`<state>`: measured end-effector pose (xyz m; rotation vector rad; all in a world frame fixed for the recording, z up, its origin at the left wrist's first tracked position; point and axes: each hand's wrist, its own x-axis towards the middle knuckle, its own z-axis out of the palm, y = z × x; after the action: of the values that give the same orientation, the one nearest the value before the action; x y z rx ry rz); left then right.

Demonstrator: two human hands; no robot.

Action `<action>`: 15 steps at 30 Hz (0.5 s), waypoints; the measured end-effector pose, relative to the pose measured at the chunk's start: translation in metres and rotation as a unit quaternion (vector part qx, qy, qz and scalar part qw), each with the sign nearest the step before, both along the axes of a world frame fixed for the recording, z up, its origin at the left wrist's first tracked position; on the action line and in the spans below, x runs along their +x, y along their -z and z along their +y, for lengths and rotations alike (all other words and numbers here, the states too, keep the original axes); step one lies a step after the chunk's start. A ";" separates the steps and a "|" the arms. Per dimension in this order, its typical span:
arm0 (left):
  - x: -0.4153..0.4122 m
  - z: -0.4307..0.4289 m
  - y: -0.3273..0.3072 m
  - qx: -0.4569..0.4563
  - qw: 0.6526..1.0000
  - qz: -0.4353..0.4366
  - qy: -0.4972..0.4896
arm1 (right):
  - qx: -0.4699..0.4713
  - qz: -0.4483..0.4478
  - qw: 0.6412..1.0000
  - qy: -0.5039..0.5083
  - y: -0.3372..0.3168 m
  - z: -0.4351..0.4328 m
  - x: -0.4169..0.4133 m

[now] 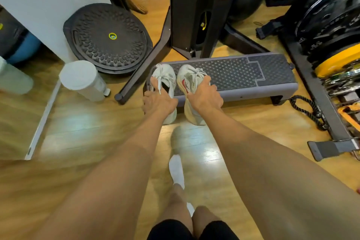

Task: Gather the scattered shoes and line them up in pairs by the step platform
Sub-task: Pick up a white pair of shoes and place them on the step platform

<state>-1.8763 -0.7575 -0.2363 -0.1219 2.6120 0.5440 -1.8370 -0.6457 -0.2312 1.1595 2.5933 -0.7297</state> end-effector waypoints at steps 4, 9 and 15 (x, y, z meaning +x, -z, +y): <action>-0.056 0.023 0.045 0.013 1.000 -0.013 -0.007 | -0.007 -0.018 1.000 0.006 0.042 0.021 -0.055; -0.112 0.050 0.105 0.028 0.999 -0.018 -0.025 | -0.022 -0.034 0.999 0.004 0.102 0.047 -0.112; -0.168 0.081 0.187 0.003 0.999 -0.011 -0.041 | -0.032 -0.026 0.999 -0.012 0.184 0.080 -0.171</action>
<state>-2.0440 -0.6763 -0.4238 -0.2322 2.5940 0.5749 -2.0083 -0.5660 -0.4147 1.1126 2.5169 -0.7610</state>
